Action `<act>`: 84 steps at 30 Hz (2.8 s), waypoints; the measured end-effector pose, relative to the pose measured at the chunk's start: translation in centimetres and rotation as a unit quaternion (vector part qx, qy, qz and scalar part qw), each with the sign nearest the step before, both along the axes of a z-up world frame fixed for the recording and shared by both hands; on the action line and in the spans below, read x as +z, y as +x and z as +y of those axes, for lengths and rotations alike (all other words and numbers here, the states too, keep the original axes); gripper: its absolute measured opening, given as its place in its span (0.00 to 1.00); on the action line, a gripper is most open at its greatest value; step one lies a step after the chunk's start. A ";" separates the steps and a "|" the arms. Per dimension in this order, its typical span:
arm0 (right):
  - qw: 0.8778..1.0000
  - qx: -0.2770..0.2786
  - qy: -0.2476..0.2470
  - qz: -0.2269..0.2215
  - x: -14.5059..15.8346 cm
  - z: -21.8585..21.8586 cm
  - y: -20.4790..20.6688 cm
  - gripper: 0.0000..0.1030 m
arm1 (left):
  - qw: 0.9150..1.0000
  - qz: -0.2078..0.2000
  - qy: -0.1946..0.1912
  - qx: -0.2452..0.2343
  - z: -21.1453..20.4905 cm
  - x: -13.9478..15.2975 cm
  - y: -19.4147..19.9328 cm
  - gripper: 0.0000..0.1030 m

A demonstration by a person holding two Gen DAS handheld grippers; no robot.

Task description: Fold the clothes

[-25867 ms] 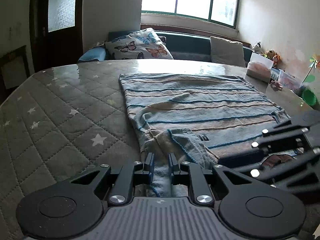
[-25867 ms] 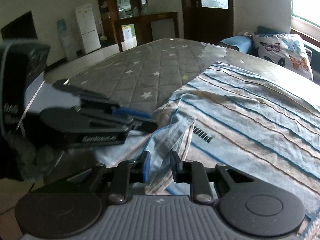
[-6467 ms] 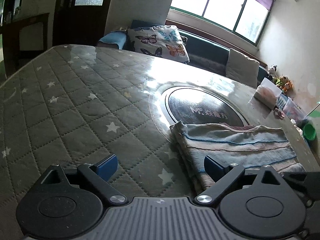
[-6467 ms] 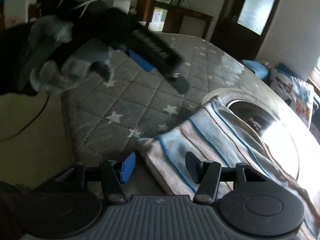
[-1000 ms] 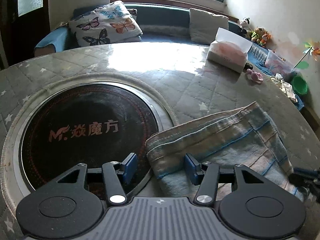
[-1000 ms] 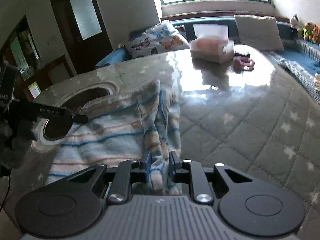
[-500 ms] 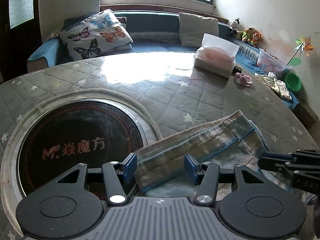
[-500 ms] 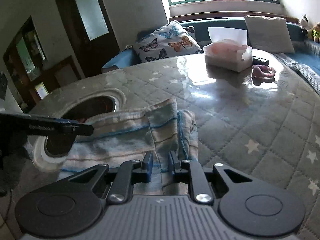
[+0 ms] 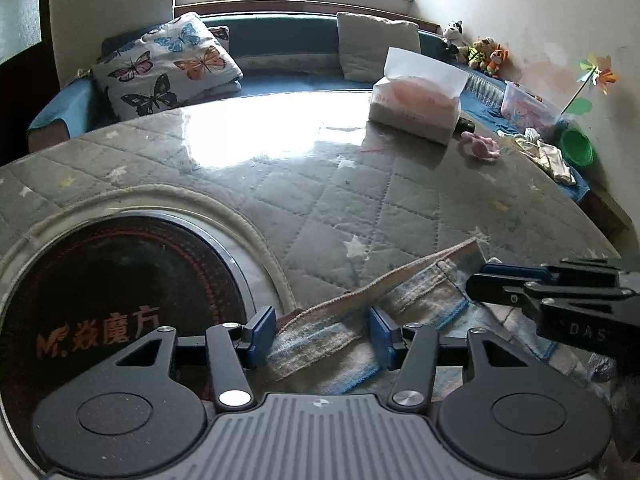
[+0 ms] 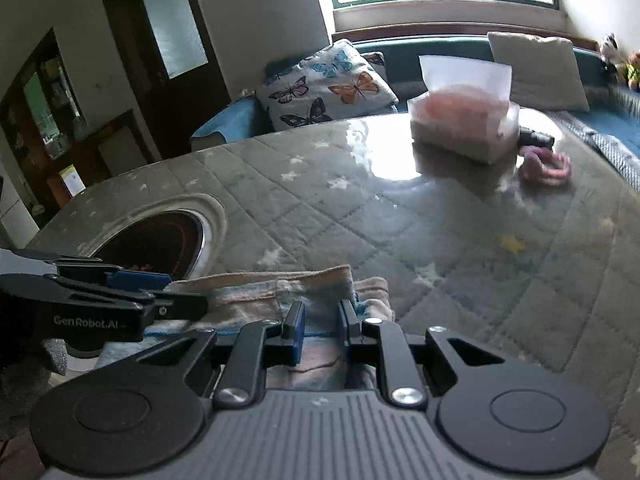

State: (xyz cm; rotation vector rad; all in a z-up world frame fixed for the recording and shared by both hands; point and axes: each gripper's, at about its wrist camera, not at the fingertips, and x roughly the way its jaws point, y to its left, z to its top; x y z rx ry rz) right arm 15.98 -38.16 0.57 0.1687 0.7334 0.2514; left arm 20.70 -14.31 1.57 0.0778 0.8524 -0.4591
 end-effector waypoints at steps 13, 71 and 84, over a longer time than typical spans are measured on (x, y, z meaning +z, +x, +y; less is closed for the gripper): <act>1.000 0.008 -0.011 -0.009 1.2 -0.2 -1.7 0.21 | 1.000 -0.016 0.002 -0.015 0.5 1.4 -2.2 0.61; 1.000 -0.004 0.003 -0.002 1.1 1.0 -12.4 0.27 | 0.991 -0.076 0.046 -0.096 6.3 1.5 -15.9 0.62; 0.999 0.003 0.004 -0.034 2.6 1.0 -9.9 0.40 | 0.997 -0.069 0.033 -0.027 5.9 2.0 -9.8 0.64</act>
